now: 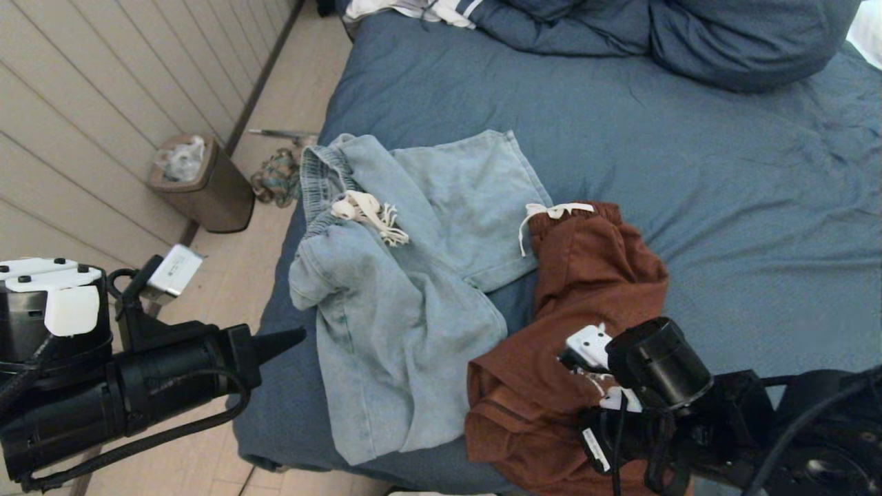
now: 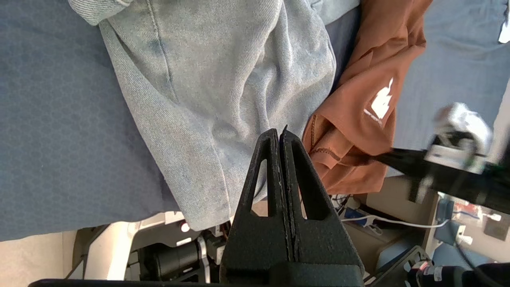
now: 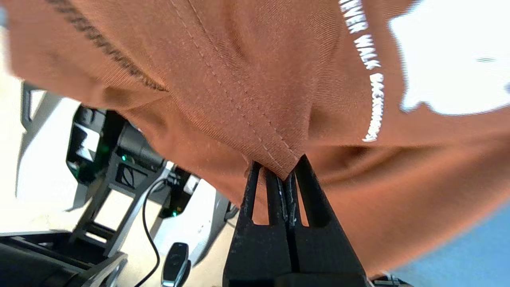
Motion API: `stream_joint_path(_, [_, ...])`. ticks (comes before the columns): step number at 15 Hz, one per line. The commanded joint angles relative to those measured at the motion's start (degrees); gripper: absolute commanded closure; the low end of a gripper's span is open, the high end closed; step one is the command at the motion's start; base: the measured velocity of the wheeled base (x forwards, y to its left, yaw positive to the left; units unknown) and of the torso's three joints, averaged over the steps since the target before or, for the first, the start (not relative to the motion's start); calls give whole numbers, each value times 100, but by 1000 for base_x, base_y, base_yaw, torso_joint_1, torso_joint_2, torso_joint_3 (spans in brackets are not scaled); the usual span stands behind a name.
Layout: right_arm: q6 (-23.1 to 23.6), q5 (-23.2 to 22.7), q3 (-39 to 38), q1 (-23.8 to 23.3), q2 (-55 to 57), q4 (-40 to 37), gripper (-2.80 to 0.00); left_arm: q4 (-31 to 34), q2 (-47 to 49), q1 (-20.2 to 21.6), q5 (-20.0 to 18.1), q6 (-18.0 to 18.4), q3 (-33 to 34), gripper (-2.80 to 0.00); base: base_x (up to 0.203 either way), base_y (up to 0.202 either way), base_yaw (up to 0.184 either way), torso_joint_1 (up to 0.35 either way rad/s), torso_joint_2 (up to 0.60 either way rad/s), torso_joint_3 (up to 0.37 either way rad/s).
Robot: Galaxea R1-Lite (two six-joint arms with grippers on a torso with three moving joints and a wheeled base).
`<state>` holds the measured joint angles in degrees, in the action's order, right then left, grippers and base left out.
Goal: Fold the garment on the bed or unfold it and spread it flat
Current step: Fold the brown shorts
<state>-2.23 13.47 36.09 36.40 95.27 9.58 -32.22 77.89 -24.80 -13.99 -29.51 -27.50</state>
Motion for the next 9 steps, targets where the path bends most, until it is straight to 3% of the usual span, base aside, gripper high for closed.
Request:
stream_joint_path(1, [-4,23,-265,5,-694,-32,0,-21,-10,1,-7,-19,-1,0,0,0,0,0,0,0])
stream_joint_path(3, [-3,85,-531,3,-1292,-429,0,-22,-20,1,2,-19,-1,0,0,0,0,0,0,0])
stream_joint_path(9, [25,354,-769,-545,-3477,-3280,0,-47,-142,1,11,-28,6,0,0,0,0,0,0,0])
